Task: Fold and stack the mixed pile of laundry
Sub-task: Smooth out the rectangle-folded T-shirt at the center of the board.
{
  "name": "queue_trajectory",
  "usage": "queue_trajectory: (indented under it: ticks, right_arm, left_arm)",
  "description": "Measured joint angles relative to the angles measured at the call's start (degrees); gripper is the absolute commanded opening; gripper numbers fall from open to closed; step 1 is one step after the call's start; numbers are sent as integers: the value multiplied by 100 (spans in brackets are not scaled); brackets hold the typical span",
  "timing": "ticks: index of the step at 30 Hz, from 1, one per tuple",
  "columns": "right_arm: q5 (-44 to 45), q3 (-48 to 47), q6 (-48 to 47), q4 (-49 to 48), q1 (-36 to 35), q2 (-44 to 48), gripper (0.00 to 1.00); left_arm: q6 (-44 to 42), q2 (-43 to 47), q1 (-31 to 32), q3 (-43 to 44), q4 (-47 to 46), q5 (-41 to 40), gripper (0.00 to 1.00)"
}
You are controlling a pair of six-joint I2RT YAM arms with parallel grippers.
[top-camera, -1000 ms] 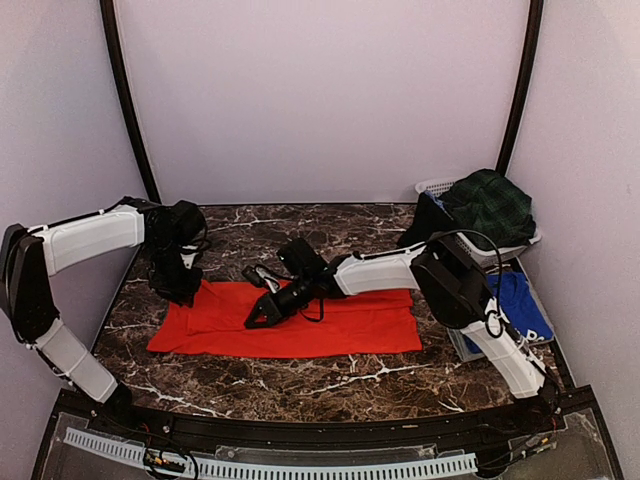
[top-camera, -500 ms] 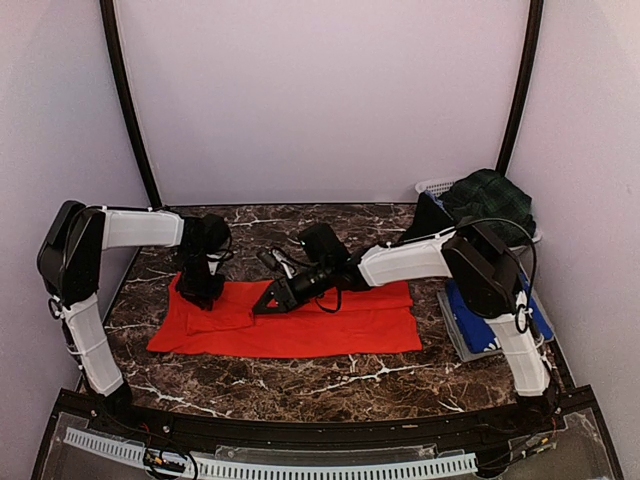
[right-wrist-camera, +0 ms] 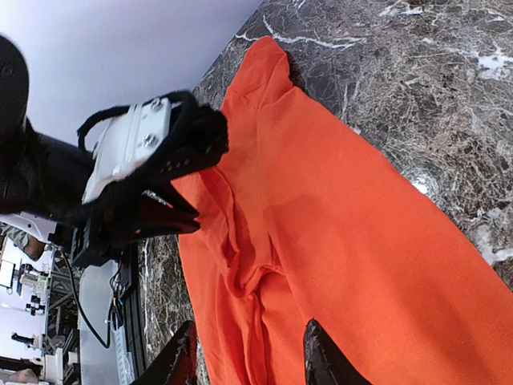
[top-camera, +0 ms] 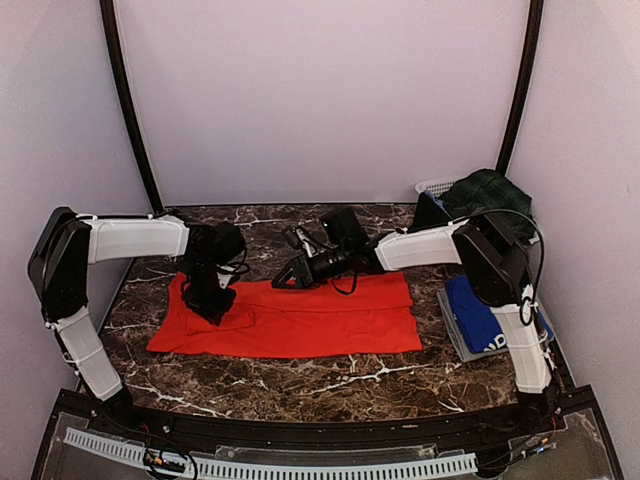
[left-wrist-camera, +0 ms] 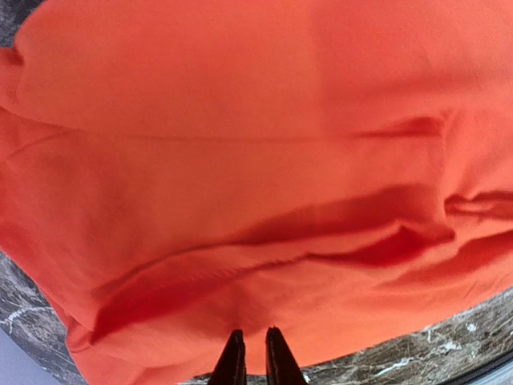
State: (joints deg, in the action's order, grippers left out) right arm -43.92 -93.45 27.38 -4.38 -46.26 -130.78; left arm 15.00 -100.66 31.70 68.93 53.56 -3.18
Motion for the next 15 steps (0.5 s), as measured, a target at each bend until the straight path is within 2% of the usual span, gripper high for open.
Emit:
queue_trajectory:
  ticks: [7,9,12,15]
  right_arm:
    - [2,-157,33,149,7,-15,41]
    - [-7,-378,37,199,0,-70,40]
    - [4,-916,-9,417,-55,-258,39]
    - [74,-1497,-85,726,-192,-518,38]
  left_arm:
    - [-4,63,625,-107,345,350,9]
    - [11,96,822,-127,391,470,12]
    - [129,334,933,-179,330,640,16]
    - [387,962,662,-315,50,874,18]
